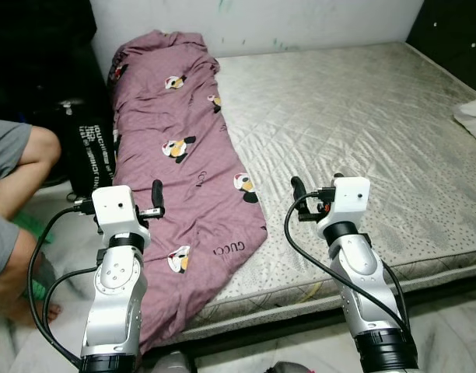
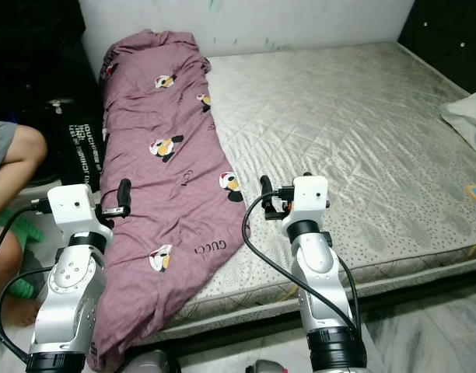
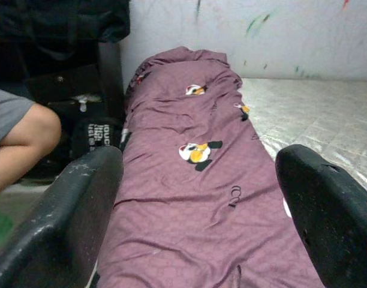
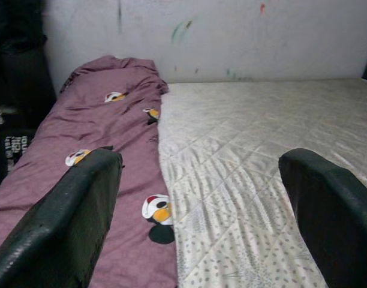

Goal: Clean up the room

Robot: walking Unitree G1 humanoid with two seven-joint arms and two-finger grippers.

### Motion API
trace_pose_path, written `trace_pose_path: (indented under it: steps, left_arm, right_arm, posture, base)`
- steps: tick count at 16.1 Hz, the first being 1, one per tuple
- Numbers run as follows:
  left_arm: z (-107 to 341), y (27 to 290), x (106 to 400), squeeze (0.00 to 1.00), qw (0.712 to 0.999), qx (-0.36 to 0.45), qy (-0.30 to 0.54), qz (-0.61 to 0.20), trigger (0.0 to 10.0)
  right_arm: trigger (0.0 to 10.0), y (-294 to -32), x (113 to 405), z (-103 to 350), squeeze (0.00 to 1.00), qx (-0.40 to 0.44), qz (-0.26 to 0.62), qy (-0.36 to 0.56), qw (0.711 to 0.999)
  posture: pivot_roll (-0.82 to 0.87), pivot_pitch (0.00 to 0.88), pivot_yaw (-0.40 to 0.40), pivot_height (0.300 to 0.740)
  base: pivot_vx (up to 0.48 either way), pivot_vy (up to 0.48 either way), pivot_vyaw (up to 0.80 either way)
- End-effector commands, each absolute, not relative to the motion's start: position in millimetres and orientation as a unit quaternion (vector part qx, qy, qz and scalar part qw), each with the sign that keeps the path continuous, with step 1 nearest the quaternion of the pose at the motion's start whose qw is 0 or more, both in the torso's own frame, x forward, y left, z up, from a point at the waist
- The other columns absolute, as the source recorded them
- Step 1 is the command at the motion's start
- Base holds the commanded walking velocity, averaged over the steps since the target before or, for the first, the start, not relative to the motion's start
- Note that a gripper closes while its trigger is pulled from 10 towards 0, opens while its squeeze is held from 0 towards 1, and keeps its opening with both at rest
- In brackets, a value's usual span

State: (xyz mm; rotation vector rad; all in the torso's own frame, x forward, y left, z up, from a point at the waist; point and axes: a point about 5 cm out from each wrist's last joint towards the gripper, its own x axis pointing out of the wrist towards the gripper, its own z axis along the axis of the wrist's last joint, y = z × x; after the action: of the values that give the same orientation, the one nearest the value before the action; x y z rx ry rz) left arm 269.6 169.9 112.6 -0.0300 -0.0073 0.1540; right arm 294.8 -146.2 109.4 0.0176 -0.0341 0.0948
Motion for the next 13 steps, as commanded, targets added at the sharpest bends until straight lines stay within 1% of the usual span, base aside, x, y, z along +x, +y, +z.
trace_pose_path:
  steps: [1, 8, 10, 13]
  left_arm:
    - [111.5, 170.8, 269.3, 0.0, 0.997, -0.015, 0.003, 0.079, 10.0]
    - [111.9, 169.8, 270.8, 0.0, 0.997, -0.014, 0.002, 0.079, 10.0]
    - [112.2, 169.8, 271.1, 0.0, 0.997, -0.014, 0.001, 0.08, 10.0]
    - [112.7, 169.8, 271.3, 0.0, 0.997, -0.015, 0.001, 0.081, 10.0]
  right_arm:
    - [10.0, -145.5, 293.7, 112.2, 0.0, 0.013, 0.05, -0.022, 0.998]
    - [10.0, -145.6, 293.7, 112.6, 0.0, 0.009, 0.053, -0.023, 0.998]
    - [10.0, -145.6, 293.8, 112.8, 0.0, 0.008, 0.053, -0.024, 0.998]
    - [10.0, -145.6, 293.8, 113.1, 0.0, 0.009, 0.053, -0.024, 0.998]
  posture:
    - [-0.03, 0.013, -0.005, 0.671]
    - [-0.03, 0.015, -0.009, 0.663]
    - [-0.03, 0.016, -0.009, 0.649]
    - [-0.03, 0.019, -0.009, 0.614]
  base:
    - [0.0, 0.0, 0.0]
    - [0.0, 0.0, 0.0]
    - [0.0, 0.0, 0.0]
    - [0.0, 0.0, 0.0]
